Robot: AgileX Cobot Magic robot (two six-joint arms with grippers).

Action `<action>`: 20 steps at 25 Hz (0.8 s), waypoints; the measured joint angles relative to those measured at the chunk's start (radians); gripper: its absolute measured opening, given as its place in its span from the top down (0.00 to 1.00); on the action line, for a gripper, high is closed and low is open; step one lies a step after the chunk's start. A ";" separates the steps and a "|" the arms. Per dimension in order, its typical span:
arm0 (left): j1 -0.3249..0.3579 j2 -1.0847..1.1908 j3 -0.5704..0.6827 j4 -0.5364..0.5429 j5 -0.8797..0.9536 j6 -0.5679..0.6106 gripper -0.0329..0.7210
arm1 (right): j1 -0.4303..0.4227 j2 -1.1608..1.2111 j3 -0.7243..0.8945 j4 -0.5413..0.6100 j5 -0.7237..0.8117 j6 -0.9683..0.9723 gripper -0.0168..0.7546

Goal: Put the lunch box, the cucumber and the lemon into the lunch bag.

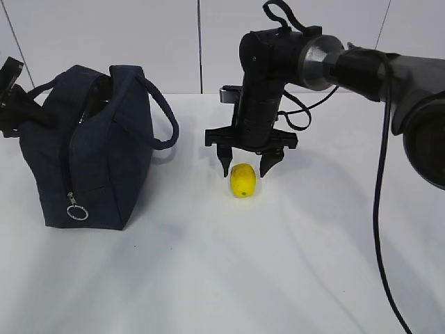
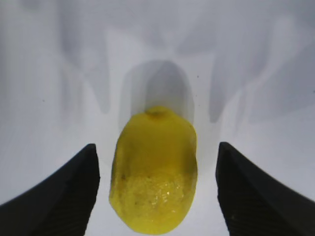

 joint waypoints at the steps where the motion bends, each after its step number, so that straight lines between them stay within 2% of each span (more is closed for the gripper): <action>1: 0.000 0.000 0.000 0.000 0.000 0.000 0.97 | 0.000 0.000 0.000 0.000 0.000 0.000 0.24; 11: 0.000 0.000 0.000 0.005 0.000 0.000 0.97 | 0.000 0.033 0.000 0.033 0.000 0.000 0.25; 17: 0.000 0.000 0.000 0.007 0.000 0.000 0.97 | 0.000 0.033 0.000 0.017 0.000 0.000 0.29; 20: 0.000 0.000 0.000 0.008 0.000 0.000 0.97 | 0.000 0.033 0.000 0.011 0.000 -0.004 0.34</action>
